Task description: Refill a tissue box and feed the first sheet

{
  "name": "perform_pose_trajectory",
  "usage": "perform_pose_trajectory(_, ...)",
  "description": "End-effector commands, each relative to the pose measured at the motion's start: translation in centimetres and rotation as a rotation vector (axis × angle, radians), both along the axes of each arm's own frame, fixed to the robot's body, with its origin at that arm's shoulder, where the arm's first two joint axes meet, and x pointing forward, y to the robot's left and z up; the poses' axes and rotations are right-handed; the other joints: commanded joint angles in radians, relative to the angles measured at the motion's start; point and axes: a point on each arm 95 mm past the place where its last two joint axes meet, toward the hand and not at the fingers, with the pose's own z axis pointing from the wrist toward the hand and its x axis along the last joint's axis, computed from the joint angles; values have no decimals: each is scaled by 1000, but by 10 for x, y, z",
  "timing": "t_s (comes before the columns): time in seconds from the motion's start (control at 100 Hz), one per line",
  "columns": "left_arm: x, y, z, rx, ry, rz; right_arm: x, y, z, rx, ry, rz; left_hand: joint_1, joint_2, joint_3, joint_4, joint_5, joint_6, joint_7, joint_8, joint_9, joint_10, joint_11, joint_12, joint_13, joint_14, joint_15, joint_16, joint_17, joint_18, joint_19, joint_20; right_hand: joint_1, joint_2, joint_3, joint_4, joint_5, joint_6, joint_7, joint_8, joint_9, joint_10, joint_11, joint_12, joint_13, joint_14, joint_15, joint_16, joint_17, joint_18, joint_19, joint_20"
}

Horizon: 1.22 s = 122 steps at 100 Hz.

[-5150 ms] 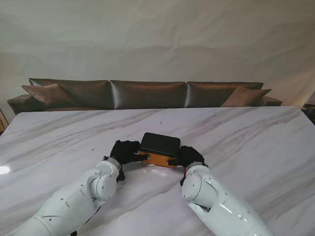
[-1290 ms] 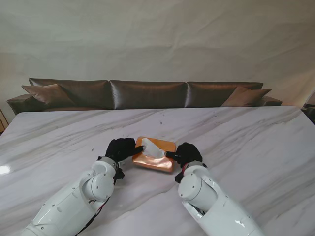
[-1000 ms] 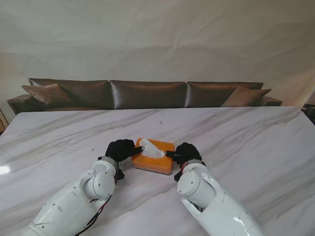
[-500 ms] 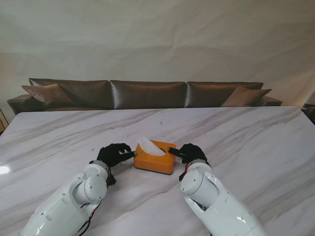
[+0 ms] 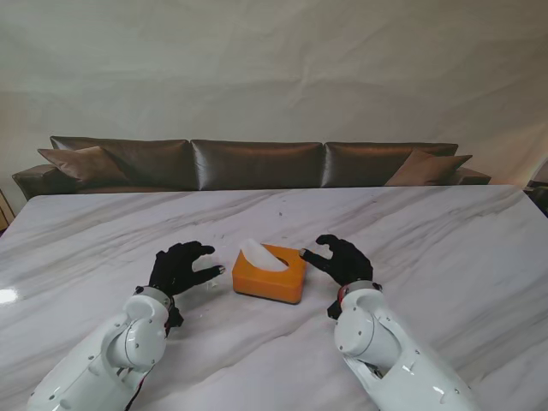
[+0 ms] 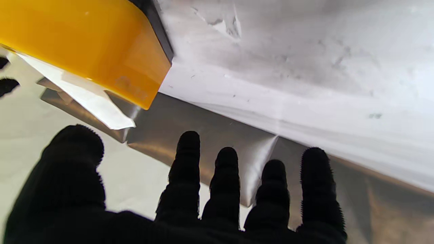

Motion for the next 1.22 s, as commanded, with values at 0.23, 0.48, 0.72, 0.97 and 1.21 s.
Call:
perform_pose_trajectory(0.23, -28, 4, 32, 73, -114, -81, -15, -19, 13, -178, -163, 91, -135, -4, -9, -49, -71, -119, -151, -105, -106, -100, -180, -110, -105, -84, -207, -147, -25, 9, -882, -149, -48, 3, 21, -27, -43, -129, -80, -32, -74, -110, -61, -94, -114, -108, -107, -100, -106, -67, -179, -76)
perform_pose_trajectory(0.48, -49, 3, 51, 111, -143, -131, -32, -24, 26, -281, -257, 205, -173, 17, -21, -51, -93, -100, -177, -114, -113, -97, -198, -121, -110, -70, -221, -146, -25, 34, -913, -141, 39, -75, 29, -25, -26, -124, -65, -22, -62, -126, -57, -97, -92, -95, -112, -106, -96, -63, -197, -91)
perform_pose_trajectory(0.72, -62, -7, 56, 113, -156, -167, -50, -28, 28, -288, -268, 224, -161, 13, -15, -52, -85, -77, -174, -97, -105, -86, -167, -104, -91, -58, -164, -120, -18, 49, -823, -67, 39, -72, 27, -24, -30, -110, -46, -17, -60, -121, -56, -94, -72, -85, -110, -106, -82, -65, -206, -94)
perform_pose_trajectory(0.97, -67, -15, 54, 100, -167, -177, -60, -30, 25, -294, -277, 206, -145, 4, -9, -53, -73, -47, -155, -87, -93, -73, -130, -82, -73, -45, -119, -110, -10, 42, -761, -61, 59, -92, 39, -6, -14, -86, -6, -10, -34, -113, -38, -87, -40, -86, -95, -99, -62, -67, -209, -94)
perform_pose_trajectory(1.21, -63, -17, 53, 92, -155, -179, -60, -29, 21, -290, -261, 203, -144, 5, -10, -55, -81, -24, -151, -88, -91, -67, -120, -76, -73, -39, -110, -112, -13, 43, -745, -73, 69, -104, 40, 6, -14, -70, 19, -10, -25, -107, -28, -83, -28, -91, -93, -97, -56, -71, -208, -95)
